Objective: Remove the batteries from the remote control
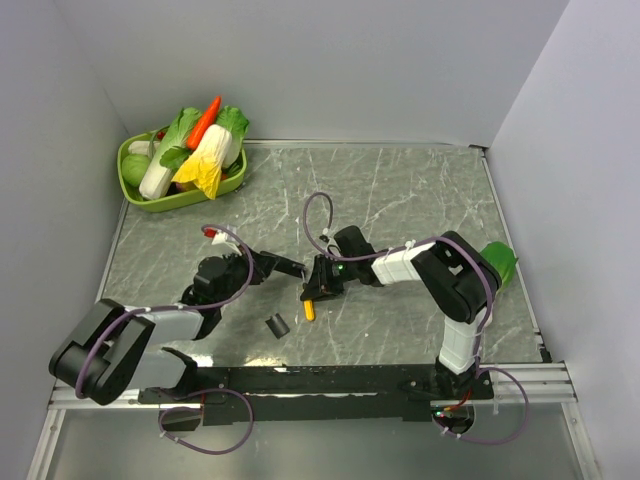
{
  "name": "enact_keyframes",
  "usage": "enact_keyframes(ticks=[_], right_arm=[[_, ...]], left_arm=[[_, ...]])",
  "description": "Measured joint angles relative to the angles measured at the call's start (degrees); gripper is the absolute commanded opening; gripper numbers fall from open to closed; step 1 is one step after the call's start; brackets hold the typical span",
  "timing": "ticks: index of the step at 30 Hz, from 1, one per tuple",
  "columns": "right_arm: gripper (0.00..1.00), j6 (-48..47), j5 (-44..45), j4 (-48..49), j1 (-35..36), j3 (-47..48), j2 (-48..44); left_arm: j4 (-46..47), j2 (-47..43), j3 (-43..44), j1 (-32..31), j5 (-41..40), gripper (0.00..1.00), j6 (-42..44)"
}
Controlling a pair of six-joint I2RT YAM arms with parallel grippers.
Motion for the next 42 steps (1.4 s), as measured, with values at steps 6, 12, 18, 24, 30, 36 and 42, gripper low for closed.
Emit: enact_keyframes(ticks=[6, 12, 18, 24, 30, 36, 42], right_arm=[[0.0, -0.87, 0.9, -1.49, 0.04, 0.79, 0.0], [0.0, -1.7, 1.7, -2.93, 0.22, 1.62, 0.0], [0.0, -2.49, 2.45, -3.26, 0.26, 2.12, 0.0], [0.0, -3.04, 2.8, -3.54, 0.26, 2.16, -0.24], [0.0, -6.1, 6.69, -9.31, 0.26, 2.12, -4.04], [0.0, -10.82, 15.02, -17.2, -0.15, 2.56, -11.91], [0.0, -14.16, 20.57, -21.53, -2.29, 2.86, -13.92]], left_arm=[[-0.42, 0.11, 0.24, -0.2, -1.22, 0.01, -1.16], [-3.37, -0.28, 1.07, -0.2, -2.75, 0.01, -1.57], [-6.64, -0.79, 2.32, -0.42, -3.19, 0.01, -1.73], [-11.56, -2.49, 3.98, -0.46, -4.96, 0.01, -1.36], [-19.21, -2.8, 8.5, -0.44, -8.35, 0.01, -0.61], [-24.3, -0.59, 12.72, 1.46, -8.0, 0.19, -1.11], [-25.57, 4.5, 16.81, 4.48, -5.86, 0.34, -2.05]])
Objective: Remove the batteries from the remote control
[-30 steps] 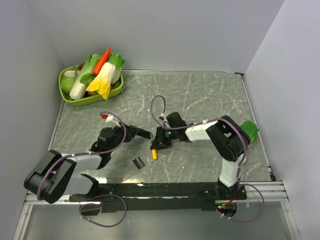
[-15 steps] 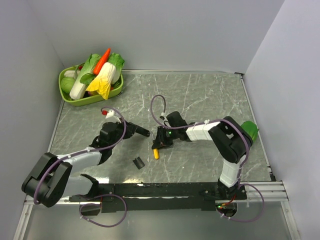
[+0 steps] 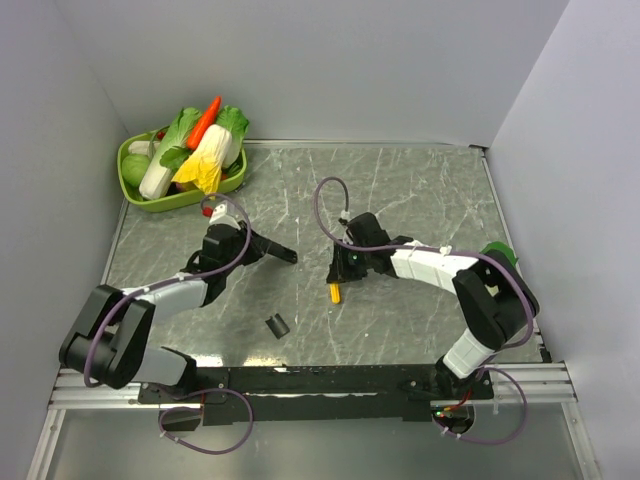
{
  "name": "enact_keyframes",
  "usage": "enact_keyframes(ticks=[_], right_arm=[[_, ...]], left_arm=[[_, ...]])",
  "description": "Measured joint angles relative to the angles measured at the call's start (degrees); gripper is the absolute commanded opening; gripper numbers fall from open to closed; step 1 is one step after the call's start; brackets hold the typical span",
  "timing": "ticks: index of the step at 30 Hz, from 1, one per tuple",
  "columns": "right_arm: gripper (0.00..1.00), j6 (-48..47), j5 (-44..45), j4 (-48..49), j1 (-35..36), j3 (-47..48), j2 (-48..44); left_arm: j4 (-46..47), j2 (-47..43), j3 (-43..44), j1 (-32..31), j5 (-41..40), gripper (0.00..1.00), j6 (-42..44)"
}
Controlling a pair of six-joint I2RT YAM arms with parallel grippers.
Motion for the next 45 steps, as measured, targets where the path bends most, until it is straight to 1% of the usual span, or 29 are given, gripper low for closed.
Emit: enact_keyframes(ticks=[3, 7, 14, 17, 21, 25, 27, 29, 31, 34, 36, 37, 41, 45], right_arm=[[0.0, -1.36, 2.23, -1.64, -0.63, 0.0, -0.72], [0.0, -3.08, 4.57, -3.1, -1.07, 0.0, -1.27], [0.0, -5.16, 6.71, -5.38, -1.09, 0.24, -1.09], [0.02, -5.55, 7.41, -5.75, -1.09, 0.31, -0.79], [0.09, -5.92, 9.33, -6.69, -1.09, 0.59, 0.22], [0.12, -5.99, 11.02, -7.89, -1.09, 0.7, 0.44], [0.15, -6.01, 11.72, -8.35, -1.09, 1.01, 0.48], [0.17, -6.01, 12.7, -8.79, -1.09, 1.42, 0.63], [0.19, -5.99, 13.29, -9.01, -1.09, 1.73, 0.87], [0.24, -5.99, 14.08, -9.44, -1.09, 2.21, 1.27], [0.29, -6.01, 14.27, -9.51, -1.09, 2.56, 1.68], [0.31, -5.99, 14.29, -9.53, -1.09, 2.67, 1.81], [0.39, -6.01, 14.97, -9.62, -1.09, 2.71, 2.34], [0.41, -6.05, 15.76, -9.86, -1.09, 2.75, 2.38]], left_arm=[[-1.66, 1.11, -0.13, 0.46, 0.17, 0.41, -0.44], [-4.48, 1.42, -0.57, 0.48, -1.03, 0.44, -1.77], [-7.23, 1.4, -1.6, 0.5, -3.58, 0.54, -4.31], [-8.44, 1.38, -1.99, 0.5, -4.7, 0.59, -5.42], [-11.74, 1.25, -2.08, 0.5, -6.95, 0.65, -6.54], [-14.45, -0.39, -2.05, 0.5, -9.14, 0.7, -7.1], [-15.89, -1.14, -1.95, 0.5, -10.1, 0.72, -7.28], [-17.33, -1.81, -1.75, 0.5, -10.58, 0.79, -7.65], [-18.64, -2.67, -1.62, 0.5, -10.93, 0.83, -8.02], [-20.85, -4.09, -1.01, 0.5, -11.5, 0.86, -8.11], [-22.38, -4.79, 0.04, 0.5, -11.85, 0.88, -8.07], [-23.1, -5.14, 0.74, 0.5, -11.89, 0.91, -8.02], [-25.51, -7.89, 3.43, 0.5, -11.85, 0.99, -6.62], [-29.35, -12.11, 7.87, 0.5, -11.52, 1.0, -3.65]])
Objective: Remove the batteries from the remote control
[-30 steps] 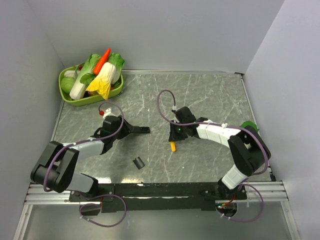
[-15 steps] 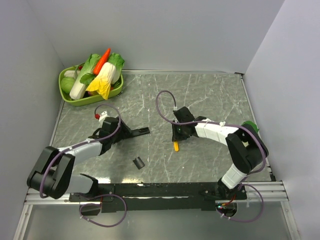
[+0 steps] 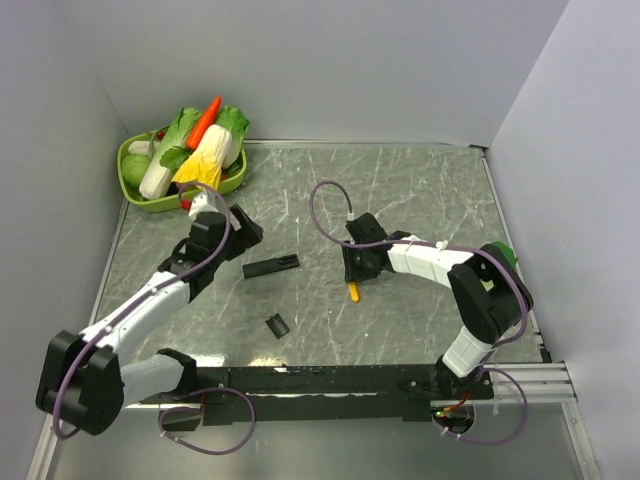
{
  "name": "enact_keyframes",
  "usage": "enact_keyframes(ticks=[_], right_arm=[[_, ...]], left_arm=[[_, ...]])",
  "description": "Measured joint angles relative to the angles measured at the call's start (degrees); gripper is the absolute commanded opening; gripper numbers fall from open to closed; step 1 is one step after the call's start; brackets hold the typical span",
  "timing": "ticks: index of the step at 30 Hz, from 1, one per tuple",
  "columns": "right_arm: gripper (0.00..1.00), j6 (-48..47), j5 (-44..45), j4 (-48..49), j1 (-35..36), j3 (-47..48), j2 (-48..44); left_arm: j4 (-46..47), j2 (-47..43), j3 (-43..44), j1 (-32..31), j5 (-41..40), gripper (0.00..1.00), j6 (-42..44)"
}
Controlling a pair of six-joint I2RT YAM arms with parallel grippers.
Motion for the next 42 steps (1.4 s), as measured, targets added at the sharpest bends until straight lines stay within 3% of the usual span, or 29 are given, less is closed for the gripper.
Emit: enact_keyframes(ticks=[4, 9, 11, 12, 13, 19, 29, 33, 42], right_arm=[[0.43, -0.24, 0.61, -1.22, 0.0, 0.44, -0.17], [0.61, -1.29, 0.15, -3.78, 0.02, 0.5, -3.65], [0.79, -1.6, -0.37, -4.9, 0.04, 0.5, -8.04], [0.94, -1.75, -0.59, -5.2, 0.04, 0.5, -11.02], [1.0, -1.95, -0.87, -5.27, 0.04, 0.5, -14.23], [1.0, -3.5, -0.81, -5.46, 0.04, -0.96, -34.69], [1.0, -2.75, 2.58, -4.24, 0.04, -13.42, -62.29], [1.0, -1.38, 3.93, -4.09, 0.04, -13.99, -65.94], [1.0, -0.28, 4.94, -4.5, 0.04, -13.53, -64.7]], left_arm=[[-3.34, -3.72, 5.84, -0.02, 1.49, 0.99, 4.17], [-4.81, -9.62, 9.38, 0.0, 5.86, 0.99, 10.71], [-4.74, -11.74, 9.44, 0.0, 8.2, 0.99, 12.94], [-4.68, -12.76, 9.44, 0.0, 9.97, 0.99, 14.19], [-4.5, -13.64, 9.44, 0.0, 11.58, 0.99, 15.15], [-0.68, -18.67, 7.85, -0.07, 22.69, 0.99, 18.08], [-0.5, -26.47, 4.55, -0.28, 29.86, 0.99, 20.68], [-0.2, -29.92, 3.76, -0.28, 31.06, 0.99, 21.05], [2.97, -33.03, 2.89, -0.28, 31.87, 0.99, 21.18]])
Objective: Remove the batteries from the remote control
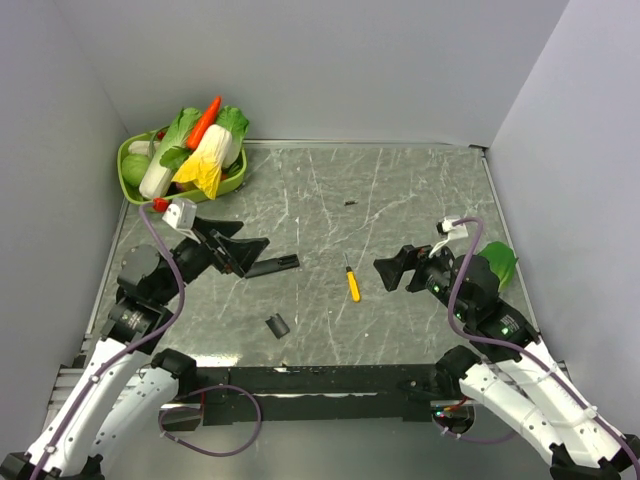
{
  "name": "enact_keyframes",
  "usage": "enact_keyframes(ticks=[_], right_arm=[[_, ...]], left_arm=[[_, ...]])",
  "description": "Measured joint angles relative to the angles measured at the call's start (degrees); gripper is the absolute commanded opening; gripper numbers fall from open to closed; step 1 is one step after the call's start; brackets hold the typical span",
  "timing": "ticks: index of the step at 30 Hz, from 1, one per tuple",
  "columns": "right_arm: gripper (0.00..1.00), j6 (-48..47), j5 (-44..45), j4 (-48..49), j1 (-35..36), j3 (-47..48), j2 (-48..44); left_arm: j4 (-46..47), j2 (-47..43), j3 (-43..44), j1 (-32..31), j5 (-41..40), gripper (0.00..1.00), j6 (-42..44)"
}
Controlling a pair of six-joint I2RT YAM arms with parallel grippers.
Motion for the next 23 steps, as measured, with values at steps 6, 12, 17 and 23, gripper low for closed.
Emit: enact_keyframes(ticks=[6, 12, 17, 23], right_arm=[[1.0, 0.13, -0.04, 0.31, 0.0, 0.0, -0.04], [1.0, 0.13, -0.26, 0.33, 0.0, 0.0, -0.07], [1.0, 0.11, -0.61, 0.33, 0.0, 0.0, -0.74], [1.0, 0.07, -0.52, 0.31, 0.0, 0.0, -0.9]], left_arm=[[-0.02, 0.59, 0.0, 0.0, 0.46, 0.99, 0.0], [0.28, 0.79, -0.37, 0.0, 1.16, 0.99, -0.09], [0.42, 0.87, -0.74, 0.0, 1.51, 0.99, -0.24], [0.46, 0.72, -0.85, 0.0, 1.53, 0.99, -0.46]])
